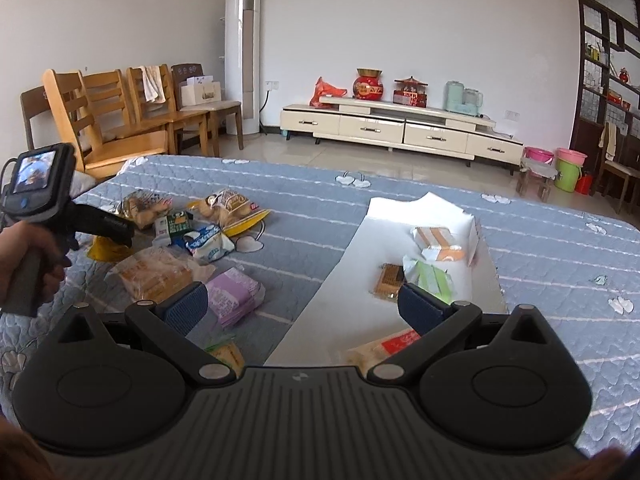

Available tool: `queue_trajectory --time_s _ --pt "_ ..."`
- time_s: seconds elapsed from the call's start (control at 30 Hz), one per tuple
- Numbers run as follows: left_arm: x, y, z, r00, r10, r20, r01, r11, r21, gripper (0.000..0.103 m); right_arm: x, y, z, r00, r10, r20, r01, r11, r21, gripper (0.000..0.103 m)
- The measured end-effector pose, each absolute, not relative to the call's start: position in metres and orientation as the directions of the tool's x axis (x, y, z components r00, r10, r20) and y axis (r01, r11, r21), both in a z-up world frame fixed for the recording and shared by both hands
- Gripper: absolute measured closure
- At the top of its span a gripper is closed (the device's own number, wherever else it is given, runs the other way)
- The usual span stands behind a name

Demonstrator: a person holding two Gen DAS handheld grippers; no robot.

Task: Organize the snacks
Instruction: 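Grasp the yellow bread bag with the left gripper while the right grasps the green-seal square cake, then carry the yellow bread bag with the left gripper while the right carries the square cake to the box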

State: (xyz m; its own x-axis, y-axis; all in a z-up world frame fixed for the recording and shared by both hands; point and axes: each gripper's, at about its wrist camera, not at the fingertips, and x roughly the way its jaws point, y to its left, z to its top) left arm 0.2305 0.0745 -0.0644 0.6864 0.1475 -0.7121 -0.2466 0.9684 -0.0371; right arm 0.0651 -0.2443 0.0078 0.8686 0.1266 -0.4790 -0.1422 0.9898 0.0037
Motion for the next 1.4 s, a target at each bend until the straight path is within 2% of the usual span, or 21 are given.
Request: queue_trajectory --time_s 0.03,0.07,0.1,0.2,0.37,0.53,0.7,0.83,0.87,0.9,1.1,1.4 --pt "0.224 0.076 -0.062 0.699 0.135 -0.702 -0.223 0.974 -0.036 0.04 0.064 -0.245 0.006 0.865 0.129 -0.484 -0.143 0.99 0.009 0.0" --pt "0.217 0.076 -0.06 0.709 0.125 -0.694 -0.2 0.979 -0.028 0.054 0.063 -0.245 0.004 0.86 0.134 -0.492 -0.143 0.989 0.019 0.0" --pt "0.214 0.076 -0.057 0.71 0.119 -0.694 -0.19 0.981 -0.026 0.059 0.061 -0.245 0.001 0.855 0.142 -0.499 -0.146 0.989 0.032 0.0" --pt "0.197 0.078 -0.056 0.723 0.104 -0.684 -0.168 0.985 -0.028 0.062 0.056 -0.239 -0.01 0.83 0.181 -0.528 -0.184 0.982 0.048 0.0" --pt "0.159 0.073 -0.045 0.754 0.079 -0.652 -0.125 0.992 -0.024 0.063 0.056 -0.214 -0.028 0.79 0.244 -0.562 -0.303 0.953 -0.013 0.0" --pt "0.123 0.072 -0.034 0.784 0.042 -0.619 -0.086 0.995 -0.041 0.063 0.073 -0.204 -0.045 0.749 0.301 -0.591 -0.373 0.928 0.0 0.0" --pt "0.097 0.068 -0.034 0.783 0.007 -0.622 -0.058 0.996 -0.062 0.063 0.092 -0.192 -0.056 0.715 0.322 -0.621 -0.418 0.909 -0.01 0.0" --pt "0.089 0.06 -0.033 0.788 -0.013 -0.615 -0.02 0.999 -0.047 0.063 0.105 -0.187 -0.062 0.68 0.341 -0.649 -0.434 0.901 0.019 0.013" --pt "0.088 0.058 -0.031 0.792 -0.016 -0.61 -0.014 0.999 -0.044 0.063 0.106 -0.189 -0.061 0.68 0.344 -0.647 -0.421 0.906 0.039 0.02" --pt "0.085 0.057 -0.029 0.799 -0.02 -0.602 -0.009 0.999 -0.044 0.063 0.106 -0.189 -0.059 0.684 0.34 -0.646 -0.412 0.91 0.043 0.044" --pt "0.077 0.049 -0.019 0.82 -0.042 -0.571 0.02 0.999 -0.045 0.063 0.086 -0.187 -0.052 0.689 0.33 -0.645 -0.375 0.924 0.071 0.045" --pt "0.06 0.037 -0.004 0.844 -0.065 -0.532 0.055 0.998 -0.036 0.063 0.055 -0.19 -0.01 0.769 0.328 -0.549 -0.353 0.934 0.064 0.045"
